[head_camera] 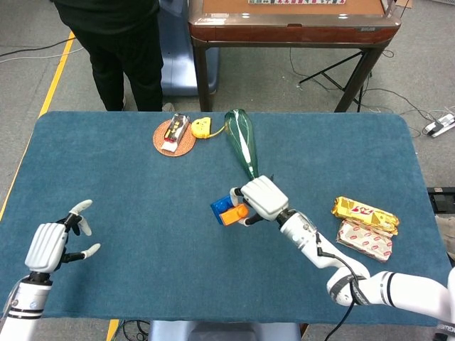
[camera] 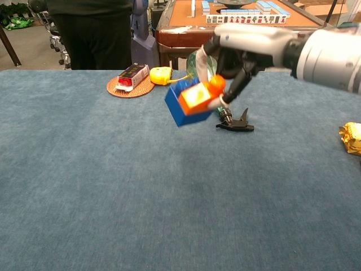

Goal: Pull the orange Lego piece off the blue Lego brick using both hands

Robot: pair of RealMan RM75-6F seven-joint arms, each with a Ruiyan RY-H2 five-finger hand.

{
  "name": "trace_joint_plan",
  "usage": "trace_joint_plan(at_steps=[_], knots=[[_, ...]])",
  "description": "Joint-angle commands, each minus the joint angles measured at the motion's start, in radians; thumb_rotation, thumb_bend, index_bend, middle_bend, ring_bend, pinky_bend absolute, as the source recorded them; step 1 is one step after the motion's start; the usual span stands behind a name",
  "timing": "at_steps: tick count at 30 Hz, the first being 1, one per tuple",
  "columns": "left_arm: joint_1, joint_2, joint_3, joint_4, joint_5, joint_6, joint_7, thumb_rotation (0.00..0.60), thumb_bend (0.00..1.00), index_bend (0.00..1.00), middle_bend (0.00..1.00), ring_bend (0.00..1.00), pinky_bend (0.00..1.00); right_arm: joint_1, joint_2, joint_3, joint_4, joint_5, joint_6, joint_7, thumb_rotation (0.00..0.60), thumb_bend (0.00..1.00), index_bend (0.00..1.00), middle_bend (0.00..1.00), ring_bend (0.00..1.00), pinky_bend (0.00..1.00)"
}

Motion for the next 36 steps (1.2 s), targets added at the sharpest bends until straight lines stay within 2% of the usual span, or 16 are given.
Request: trace_joint_plan(at_steps=[1, 2, 4, 6, 13, 19, 23, 29, 36], knots=[[-0.051, 0.01, -0.039, -0.064, -0.03, -0.055, -0.033, 0.6, 0.1, 0.21, 0.7, 0.64, 0.85, 0.016, 0.013, 0.024, -0.011, 0.018, -0.009, 0.022, 0.6, 0.45, 0.63, 1.0, 1.0, 1.0], [-0.063, 0.009, -0.047, -0.08, -0.032, -0.066, -0.037, 0.6, 0.09, 0.21, 0.75, 0.68, 0.9, 0.02, 0.015, 0.03, -0.012, 0.022, -0.011, 0.028, 0.6, 0.45, 0.63, 1.0, 1.0, 1.0], [-0.09, 0.005, -0.059, -0.117, -0.04, -0.094, -0.038, 0.6, 0.09, 0.23, 0.93, 0.85, 1.0, 0.029, 0.02, 0.042, -0.017, 0.032, -0.019, 0.046, 0.6, 0.45, 0.63, 1.0, 1.0, 1.0], [-0.115, -0.005, -0.069, -0.15, -0.046, -0.118, -0.022, 0.6, 0.08, 0.23, 0.99, 0.91, 1.0, 0.036, 0.021, 0.052, -0.018, 0.037, -0.022, 0.062, 0.6, 0.45, 0.63, 1.0, 1.0, 1.0], [-0.184, -0.067, -0.11, -0.237, -0.138, -0.184, 0.005, 0.6, 0.04, 0.23, 1.0, 0.96, 1.0, 0.052, 0.004, 0.08, -0.002, 0.044, -0.01, 0.122, 0.6, 0.45, 0.63, 1.0, 1.0, 1.0], [-0.232, -0.142, -0.141, -0.24, -0.202, -0.205, 0.016, 0.6, 0.03, 0.21, 1.0, 0.98, 1.0, 0.065, -0.02, 0.089, 0.023, 0.044, -0.002, 0.16, 0.6, 0.45, 0.63, 1.0, 1.0, 1.0], [-0.258, -0.193, -0.171, -0.238, -0.288, -0.214, 0.032, 0.6, 0.02, 0.19, 1.0, 0.99, 1.0, 0.074, -0.033, 0.096, 0.032, 0.055, -0.005, 0.184, 0.6, 0.45, 0.63, 1.0, 1.0, 1.0], [-0.304, -0.231, -0.229, -0.259, -0.48, -0.244, 0.072, 0.6, 0.02, 0.15, 1.0, 1.0, 1.0, 0.091, -0.052, 0.1, 0.044, 0.088, -0.021, 0.191, 0.6, 0.46, 0.64, 1.0, 1.0, 1.0], [-0.334, -0.258, -0.26, -0.261, -0.578, -0.237, 0.095, 0.6, 0.02, 0.13, 1.0, 1.0, 1.0, 0.11, -0.079, 0.108, 0.045, 0.143, -0.026, 0.169, 0.6, 0.48, 0.64, 1.0, 1.0, 1.0]])
